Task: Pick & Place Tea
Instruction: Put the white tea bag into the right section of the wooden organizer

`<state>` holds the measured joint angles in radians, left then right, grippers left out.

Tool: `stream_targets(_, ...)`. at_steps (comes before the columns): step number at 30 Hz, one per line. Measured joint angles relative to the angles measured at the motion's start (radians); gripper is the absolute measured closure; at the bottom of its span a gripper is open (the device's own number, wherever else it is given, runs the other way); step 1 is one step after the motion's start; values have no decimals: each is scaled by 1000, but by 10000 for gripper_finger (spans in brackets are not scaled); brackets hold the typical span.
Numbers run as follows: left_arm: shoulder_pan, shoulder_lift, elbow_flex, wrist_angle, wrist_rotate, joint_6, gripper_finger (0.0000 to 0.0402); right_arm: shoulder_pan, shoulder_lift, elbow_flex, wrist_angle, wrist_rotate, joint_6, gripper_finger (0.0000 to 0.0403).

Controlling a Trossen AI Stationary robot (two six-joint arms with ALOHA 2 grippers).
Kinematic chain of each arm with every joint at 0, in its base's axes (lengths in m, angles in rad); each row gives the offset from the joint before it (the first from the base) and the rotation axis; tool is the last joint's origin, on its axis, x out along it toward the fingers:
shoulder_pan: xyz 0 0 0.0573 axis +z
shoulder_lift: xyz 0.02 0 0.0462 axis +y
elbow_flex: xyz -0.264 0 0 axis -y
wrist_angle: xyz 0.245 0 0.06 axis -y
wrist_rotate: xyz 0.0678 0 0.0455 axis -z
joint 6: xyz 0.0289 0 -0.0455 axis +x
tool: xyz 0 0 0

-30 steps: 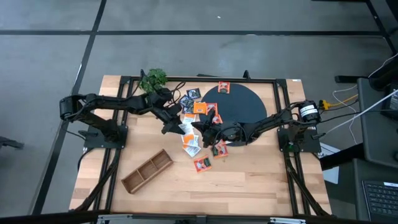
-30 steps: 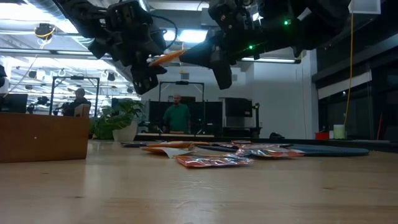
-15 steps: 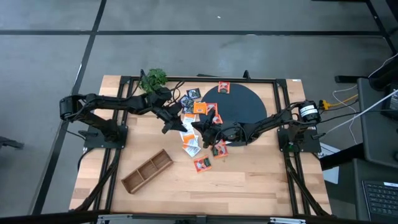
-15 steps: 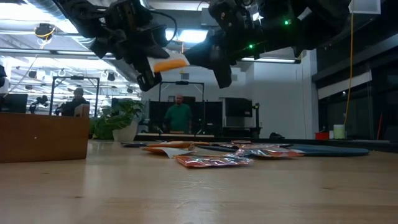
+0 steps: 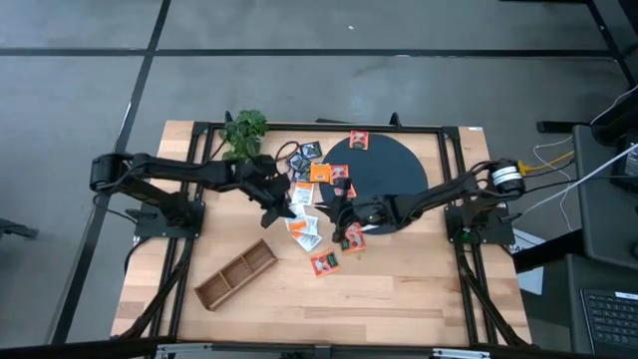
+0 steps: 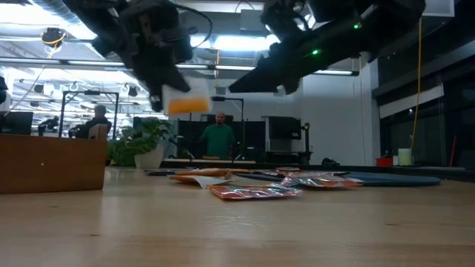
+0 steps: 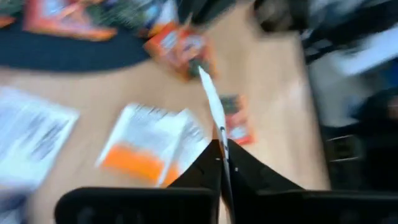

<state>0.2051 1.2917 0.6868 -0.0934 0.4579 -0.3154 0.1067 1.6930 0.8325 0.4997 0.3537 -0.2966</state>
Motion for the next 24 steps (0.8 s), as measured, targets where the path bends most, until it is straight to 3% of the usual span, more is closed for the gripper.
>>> stream_targets(5, -113, -90, -1, -103, -241, -68, 397, -8, -65, -18, -87, -12, 193, 367)
stream_targets(10, -261, -179, 0, -190, -419, -262, 398, -12, -88, -22, -203, -7, 356, 367)
stream_targets(16, -438, -245, 0, -252, -537, -512, 398, -12, -88, -21, -277, -8, 447, 367)
stream_targets(24, -621, -227, 0, -329, -693, -767, 398, -12, -88, -21, -328, -7, 505, 367)
